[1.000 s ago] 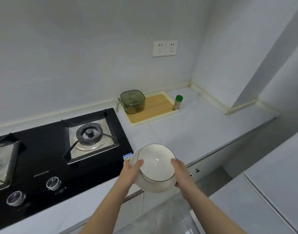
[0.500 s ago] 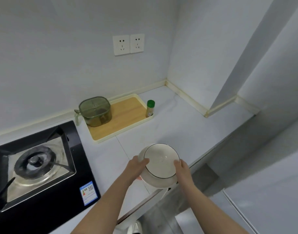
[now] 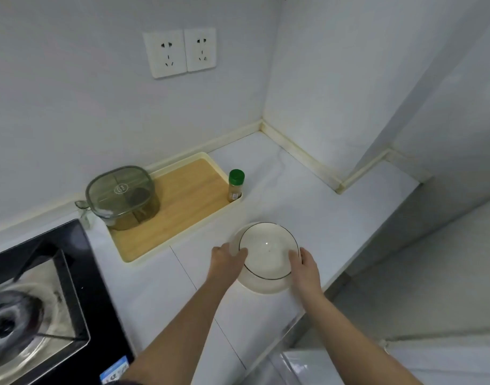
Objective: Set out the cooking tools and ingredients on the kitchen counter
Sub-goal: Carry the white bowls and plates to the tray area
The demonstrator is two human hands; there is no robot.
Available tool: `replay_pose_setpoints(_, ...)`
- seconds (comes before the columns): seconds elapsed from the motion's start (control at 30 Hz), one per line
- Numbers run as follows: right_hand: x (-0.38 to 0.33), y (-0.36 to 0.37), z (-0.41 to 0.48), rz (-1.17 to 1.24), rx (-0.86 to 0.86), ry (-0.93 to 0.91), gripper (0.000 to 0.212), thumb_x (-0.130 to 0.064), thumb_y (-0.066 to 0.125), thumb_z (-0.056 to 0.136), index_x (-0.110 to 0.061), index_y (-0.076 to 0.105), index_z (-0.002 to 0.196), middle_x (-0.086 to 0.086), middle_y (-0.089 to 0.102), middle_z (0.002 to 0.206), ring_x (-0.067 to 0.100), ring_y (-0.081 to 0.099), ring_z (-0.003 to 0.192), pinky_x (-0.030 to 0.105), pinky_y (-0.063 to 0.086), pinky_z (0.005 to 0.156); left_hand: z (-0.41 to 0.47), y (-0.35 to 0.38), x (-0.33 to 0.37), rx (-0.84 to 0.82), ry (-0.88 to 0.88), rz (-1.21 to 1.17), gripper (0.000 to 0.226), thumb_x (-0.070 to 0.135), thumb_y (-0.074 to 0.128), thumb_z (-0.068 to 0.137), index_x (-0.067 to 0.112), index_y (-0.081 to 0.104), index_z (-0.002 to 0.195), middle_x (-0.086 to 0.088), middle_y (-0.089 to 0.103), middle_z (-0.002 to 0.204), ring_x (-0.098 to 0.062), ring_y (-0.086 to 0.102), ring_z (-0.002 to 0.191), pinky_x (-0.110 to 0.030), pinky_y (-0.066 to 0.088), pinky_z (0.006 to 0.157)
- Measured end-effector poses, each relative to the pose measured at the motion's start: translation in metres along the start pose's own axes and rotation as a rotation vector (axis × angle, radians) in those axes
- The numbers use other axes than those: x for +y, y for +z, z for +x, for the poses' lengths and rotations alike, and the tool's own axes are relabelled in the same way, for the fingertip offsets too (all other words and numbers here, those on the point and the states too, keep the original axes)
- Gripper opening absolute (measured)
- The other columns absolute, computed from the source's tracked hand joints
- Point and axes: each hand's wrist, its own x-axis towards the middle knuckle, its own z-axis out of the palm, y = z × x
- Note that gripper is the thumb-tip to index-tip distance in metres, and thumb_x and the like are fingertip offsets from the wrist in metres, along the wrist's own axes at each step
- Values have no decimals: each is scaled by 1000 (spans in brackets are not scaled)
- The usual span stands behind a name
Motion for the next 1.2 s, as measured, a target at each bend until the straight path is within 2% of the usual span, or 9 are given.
replay_pose_setpoints(0.07,-1,-1,1,5,-9,4,58,-58,39,81,-15,55,117,-1,58,119,22,53,112,40,42,98,-4,-4,2,1,22,-55,71,62,53,66,10,62,114,-13,59,110,-24,62,90,-42,60,69)
replay_pose_setpoints(0.17,0,-9,-9,42,45,-85,33,-42,34,86,-14,50,80,2,53,76,23,47,76,31,40,65,-17,-9,-8,-27,18,-142,39,41,46,91,14,60,116,-14,61,102,-22,61,82,-36,58,56)
replay_pose_setpoints(0.23,10,-13,-15,23,-2,2,17,-30,34,93,-22,48,101,6,56,65,24,51,60,30,42,55,-25,-8,-17,-94,-18,-134,28,26,36,99,18,52,120,-15,63,90,-23,62,65,-34,56,51)
replay_pose_setpoints(0.3,22,-10,-16,-18,-125,104,27,-19,34,95,-23,35,121,7,60,56,22,55,49,28,44,47,-29,-1,-21,-167,-15,-124,26,18,28,99,26,39,122,-17,62,76,-22,59,49,-34,53,46)
replay_pose_setpoints(0.37,24,-6,-16,-16,-159,108,34,-10,35,92,-21,33,124,7,59,51,21,53,44,25,41,42,-29,5,-17,-183,13,-107,29,16,24,99,30,31,123,-18,61,70,-20,57,43,-30,51,43)
replay_pose_setpoints(0.73,-25,-23,92,119,-14,43,29,-11,36,94,-25,60,103,11,61,64,22,52,57,30,42,55,58,45,58,-161,-3,-287,43,17,29,100,26,27,142,-18,62,71,-23,59,50,-31,53,47)
replay_pose_setpoints(0.87,-47,-28,148,135,-15,13,31,-9,36,94,-19,64,100,10,58,70,16,50,52,24,41,47,93,64,89,-87,-38,-395,47,15,30,99,29,27,143,-19,61,68,-25,59,49,-36,56,48)
replay_pose_setpoints(1.0,-70,-25,207,89,-31,-33,28,-7,36,89,-12,63,89,7,52,59,20,45,53,30,39,53,131,76,115,-5,-66,-528,49,12,30,100,30,24,145,-21,58,67,-27,57,48,-35,54,47)
replay_pose_setpoints(1.2,-106,-5,278,77,-44,-81,22,-10,38,88,-4,58,82,8,48,60,19,41,54,26,36,47,185,83,148,169,-22,-629,38,10,28,100,20,34,137,-17,54,64,-24,52,47,-32,53,43)
